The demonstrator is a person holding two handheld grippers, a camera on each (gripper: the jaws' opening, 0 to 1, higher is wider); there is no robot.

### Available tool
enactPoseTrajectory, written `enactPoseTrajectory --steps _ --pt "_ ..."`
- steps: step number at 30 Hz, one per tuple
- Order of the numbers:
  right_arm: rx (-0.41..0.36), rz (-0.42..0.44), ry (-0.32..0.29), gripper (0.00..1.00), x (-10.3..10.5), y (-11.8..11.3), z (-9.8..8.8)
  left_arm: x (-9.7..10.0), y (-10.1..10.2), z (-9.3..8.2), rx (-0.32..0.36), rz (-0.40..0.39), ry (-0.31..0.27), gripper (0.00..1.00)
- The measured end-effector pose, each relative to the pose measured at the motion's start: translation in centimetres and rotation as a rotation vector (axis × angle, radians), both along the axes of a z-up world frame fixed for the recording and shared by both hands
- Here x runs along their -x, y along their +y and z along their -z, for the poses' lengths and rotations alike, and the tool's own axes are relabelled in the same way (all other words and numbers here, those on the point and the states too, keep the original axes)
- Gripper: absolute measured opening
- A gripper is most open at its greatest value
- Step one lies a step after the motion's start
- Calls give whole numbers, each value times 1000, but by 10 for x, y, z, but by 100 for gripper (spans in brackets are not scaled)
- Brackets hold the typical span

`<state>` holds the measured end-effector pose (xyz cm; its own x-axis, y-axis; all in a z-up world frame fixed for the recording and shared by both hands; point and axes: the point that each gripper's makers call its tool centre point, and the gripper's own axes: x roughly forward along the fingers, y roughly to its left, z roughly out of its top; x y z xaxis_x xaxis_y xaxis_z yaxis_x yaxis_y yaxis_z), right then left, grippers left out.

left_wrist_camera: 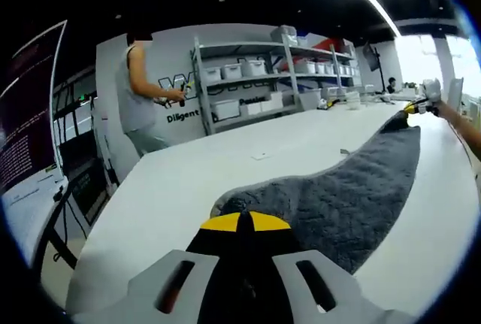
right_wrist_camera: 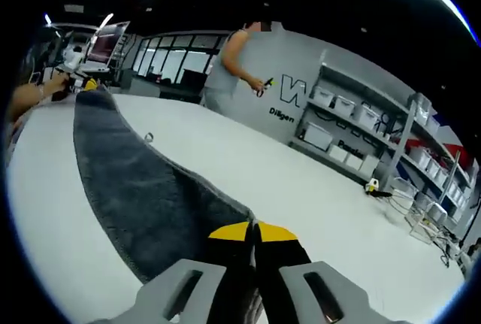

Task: Open the folded towel by lifting each exposed corner and separating the folded layers until the towel lies flat within the target outline without major curled edges

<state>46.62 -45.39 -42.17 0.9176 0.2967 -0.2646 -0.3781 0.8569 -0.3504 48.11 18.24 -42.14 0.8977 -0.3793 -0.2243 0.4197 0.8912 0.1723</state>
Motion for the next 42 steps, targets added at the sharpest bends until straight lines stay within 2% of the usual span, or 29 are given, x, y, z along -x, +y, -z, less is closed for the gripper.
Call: enactPoseTrajectory --steps 4,7,12,15,16,18,21,24,29,32,37,42 --pt "14 -23 22 0 13 1 12 20 -10 4 14 51 -1 2" --pt "37 -59 62 0 22 7 26 27 -14 15 -51 78 13 2" --pt "102 -128 126 0 34 23 45 41 -35 26 -62 184 37 2" --pt "135 -140 137 0 34 31 51 47 -52 38 -111 247 51 3" --pt "150 -131 135 0 34 31 52 47 -54 44 -137 241 71 3" --pt "155 -127 131 0 33 32 53 45 -57 48 -167 244 68 4" --pt "106 -116 122 0 34 33 47 45 -59 43 -154 243 52 10" --pt "75 -106 100 10 36 33 38 45 -59 34 -104 238 37 21" --pt "96 -88 56 17 37 32 28 48 -58 16 -85 234 -11 26" --pt "102 -105 73 22 37 36 31 48 -58 11 -85 233 -29 30" --pt "195 -99 93 20 33 40 45 50 -56 13 -123 218 -31 32" --pt "197 -101 103 4 27 44 49 54 -59 6 -98 230 -47 36"
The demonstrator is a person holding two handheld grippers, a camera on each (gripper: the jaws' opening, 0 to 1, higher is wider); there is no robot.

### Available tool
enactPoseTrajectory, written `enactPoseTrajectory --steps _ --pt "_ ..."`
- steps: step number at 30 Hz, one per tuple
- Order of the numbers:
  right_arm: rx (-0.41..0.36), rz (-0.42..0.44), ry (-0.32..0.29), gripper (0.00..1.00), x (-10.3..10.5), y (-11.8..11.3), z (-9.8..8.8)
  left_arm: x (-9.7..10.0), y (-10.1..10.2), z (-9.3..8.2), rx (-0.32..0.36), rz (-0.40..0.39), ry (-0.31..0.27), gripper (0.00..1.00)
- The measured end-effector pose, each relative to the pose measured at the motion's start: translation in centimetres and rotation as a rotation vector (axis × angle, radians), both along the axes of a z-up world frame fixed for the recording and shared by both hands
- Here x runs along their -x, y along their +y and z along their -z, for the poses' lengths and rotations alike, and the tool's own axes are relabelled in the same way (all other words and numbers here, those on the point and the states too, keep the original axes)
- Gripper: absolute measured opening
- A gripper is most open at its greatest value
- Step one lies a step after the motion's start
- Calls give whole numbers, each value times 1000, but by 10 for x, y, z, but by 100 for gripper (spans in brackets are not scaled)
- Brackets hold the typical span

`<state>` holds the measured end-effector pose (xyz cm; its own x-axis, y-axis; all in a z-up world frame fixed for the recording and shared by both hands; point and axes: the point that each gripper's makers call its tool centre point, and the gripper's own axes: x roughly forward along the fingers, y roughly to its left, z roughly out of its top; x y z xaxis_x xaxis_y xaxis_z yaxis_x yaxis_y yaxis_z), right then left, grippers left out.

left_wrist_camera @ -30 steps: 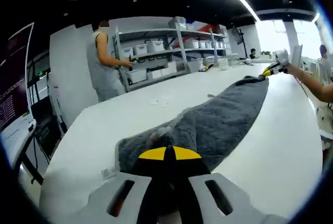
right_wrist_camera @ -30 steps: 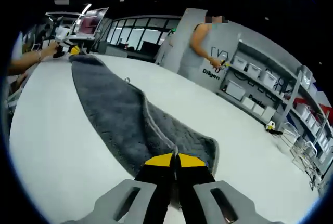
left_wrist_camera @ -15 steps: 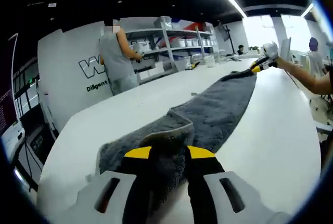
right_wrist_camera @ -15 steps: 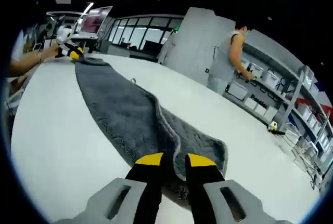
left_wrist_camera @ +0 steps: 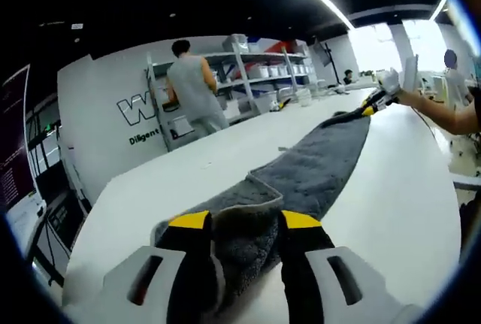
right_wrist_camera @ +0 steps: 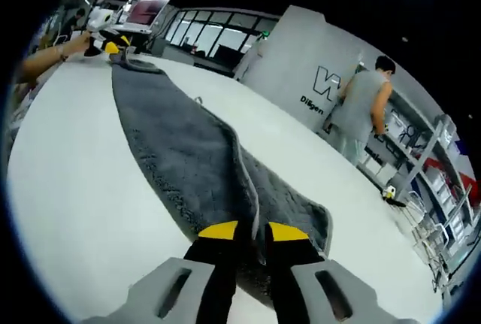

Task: Open the folded towel by lifting each exposed corner and separating the folded layers until the towel lies flat within the target outline without major curled edges

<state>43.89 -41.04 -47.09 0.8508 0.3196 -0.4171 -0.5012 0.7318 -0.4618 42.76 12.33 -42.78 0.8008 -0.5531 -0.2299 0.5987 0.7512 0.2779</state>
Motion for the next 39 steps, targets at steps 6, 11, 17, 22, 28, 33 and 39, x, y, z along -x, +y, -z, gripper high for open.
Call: enactPoseTrajectory --steps 6,11,17,22,28,33,39 --pt "24 -7 12 0 1 4 4 3 -2 -4 -11 10 -12 44" --pt "25 -18 18 0 4 6 5 1 1 -7 -7 2 -13 51" --pt "13 -23 25 0 6 7 6 -8 -2 -1 64 63 96 49" --pt "14 -26 24 0 8 8 8 -20 2 1 48 53 107 40" --pt "1 -29 27 0 11 7 8 -23 7 14 32 37 155 24" --pt "-15 -20 23 0 12 4 6 -17 5 21 -13 39 146 10" --pt "-28 1 2 0 13 -2 0 -9 8 11 4 39 105 2"
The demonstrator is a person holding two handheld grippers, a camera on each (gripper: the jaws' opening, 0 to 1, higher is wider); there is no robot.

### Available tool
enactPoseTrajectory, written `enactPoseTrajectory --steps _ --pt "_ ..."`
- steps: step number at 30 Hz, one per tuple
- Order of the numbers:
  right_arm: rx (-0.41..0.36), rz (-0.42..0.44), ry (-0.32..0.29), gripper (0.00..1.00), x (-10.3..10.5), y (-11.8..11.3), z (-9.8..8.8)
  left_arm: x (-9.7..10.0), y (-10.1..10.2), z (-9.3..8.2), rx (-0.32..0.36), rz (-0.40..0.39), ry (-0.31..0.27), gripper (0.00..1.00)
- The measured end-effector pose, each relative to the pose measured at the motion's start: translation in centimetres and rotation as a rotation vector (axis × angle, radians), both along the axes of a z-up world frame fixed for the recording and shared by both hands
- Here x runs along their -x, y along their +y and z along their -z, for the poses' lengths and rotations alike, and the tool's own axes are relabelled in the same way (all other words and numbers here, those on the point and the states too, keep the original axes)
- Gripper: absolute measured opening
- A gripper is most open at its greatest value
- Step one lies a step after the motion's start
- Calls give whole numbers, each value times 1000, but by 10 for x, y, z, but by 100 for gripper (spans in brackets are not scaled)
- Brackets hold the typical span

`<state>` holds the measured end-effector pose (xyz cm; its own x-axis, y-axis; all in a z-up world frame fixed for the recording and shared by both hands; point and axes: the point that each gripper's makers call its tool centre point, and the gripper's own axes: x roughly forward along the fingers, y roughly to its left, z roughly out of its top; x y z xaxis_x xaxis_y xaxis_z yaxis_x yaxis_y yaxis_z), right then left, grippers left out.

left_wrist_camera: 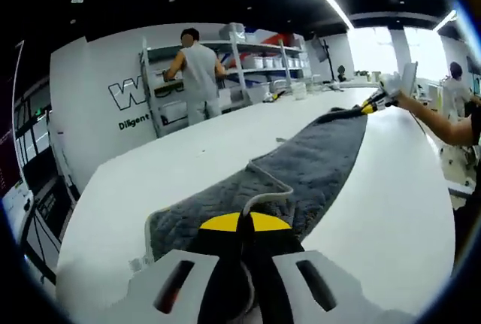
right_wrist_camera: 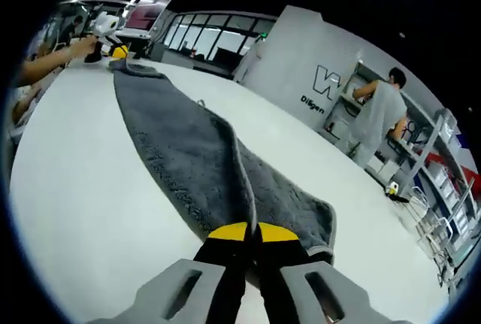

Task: Open the folded towel by lifting each exposed corner and separating the folded layers until the towel lies flat within the target outline without major curled edges

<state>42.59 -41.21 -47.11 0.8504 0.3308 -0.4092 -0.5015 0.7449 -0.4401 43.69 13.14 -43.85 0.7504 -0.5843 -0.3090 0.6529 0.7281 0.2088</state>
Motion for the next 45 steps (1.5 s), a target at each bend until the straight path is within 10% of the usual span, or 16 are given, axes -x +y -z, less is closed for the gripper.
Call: enactPoseTrajectory --steps 21,45 --pt "-119 118 -185 0 36 -36 -55 54 32 -35 -52 -90 -209 2" --pt "-237 127 -197 0 101 -48 -56 87 94 -51 31 -255 -284 2"
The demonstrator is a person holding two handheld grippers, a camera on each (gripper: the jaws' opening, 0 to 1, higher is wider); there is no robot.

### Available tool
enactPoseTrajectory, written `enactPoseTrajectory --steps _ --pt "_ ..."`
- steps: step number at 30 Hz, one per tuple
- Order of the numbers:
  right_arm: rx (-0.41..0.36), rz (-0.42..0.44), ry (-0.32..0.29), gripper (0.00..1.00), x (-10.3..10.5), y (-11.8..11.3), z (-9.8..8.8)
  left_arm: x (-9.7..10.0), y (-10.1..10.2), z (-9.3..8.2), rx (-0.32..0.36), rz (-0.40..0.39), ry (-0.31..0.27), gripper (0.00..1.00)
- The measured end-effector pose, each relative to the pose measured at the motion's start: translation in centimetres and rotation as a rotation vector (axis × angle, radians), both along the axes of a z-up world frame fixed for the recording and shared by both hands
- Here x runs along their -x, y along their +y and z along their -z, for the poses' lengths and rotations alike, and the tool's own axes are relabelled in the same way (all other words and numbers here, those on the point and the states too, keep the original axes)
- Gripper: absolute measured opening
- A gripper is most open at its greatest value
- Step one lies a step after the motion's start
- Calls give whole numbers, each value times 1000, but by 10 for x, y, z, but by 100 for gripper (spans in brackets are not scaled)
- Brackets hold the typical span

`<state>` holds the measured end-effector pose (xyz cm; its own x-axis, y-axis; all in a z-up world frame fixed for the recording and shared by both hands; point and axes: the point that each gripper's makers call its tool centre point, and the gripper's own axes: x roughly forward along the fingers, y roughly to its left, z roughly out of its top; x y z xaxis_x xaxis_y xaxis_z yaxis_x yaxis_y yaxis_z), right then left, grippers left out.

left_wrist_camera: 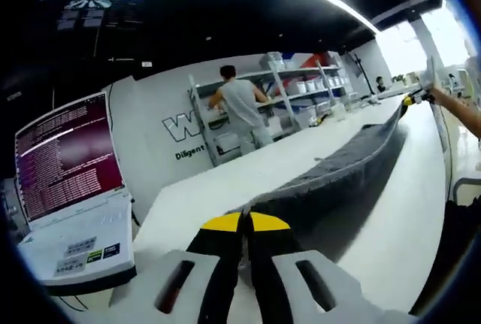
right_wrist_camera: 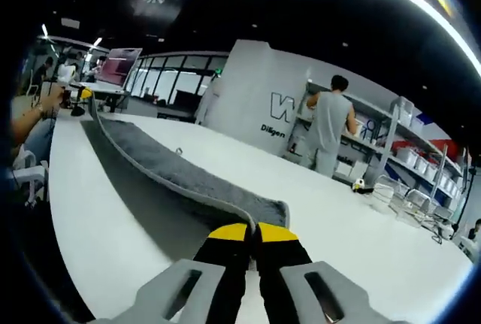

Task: Open the folded towel by lifting each exposed corner and separating the folded layers until the towel lies flat within the target outline without major curled edges

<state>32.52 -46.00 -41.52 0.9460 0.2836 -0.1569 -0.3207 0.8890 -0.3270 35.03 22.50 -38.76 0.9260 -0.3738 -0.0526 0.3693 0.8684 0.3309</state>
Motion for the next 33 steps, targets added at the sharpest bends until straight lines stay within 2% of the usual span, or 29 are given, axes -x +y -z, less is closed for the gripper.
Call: enactPoseTrajectory --steps 3,12,16,22,23,26,29,33 --pt "-19 -26 27 0 10 5 7 7 0 5 12 11 8 2" --pt "-50 -24 25 0 40 -4 12 22 7 15 95 29 -7 2" --pt "-45 -28 34 0 46 -3 18 29 8 18 108 38 -11 2" --pt "-50 -35 54 0 58 -5 29 47 6 26 84 68 -20 2" --pt "-32 -24 72 0 58 -8 36 53 3 28 56 94 -22 2" --pt "19 -11 123 0 57 -14 53 61 -4 32 40 123 -26 2" --pt "11 -12 128 0 56 -16 55 64 -10 39 3 139 -18 2" --pt "-21 -13 132 1 58 -18 55 68 -7 48 -27 129 12 2"
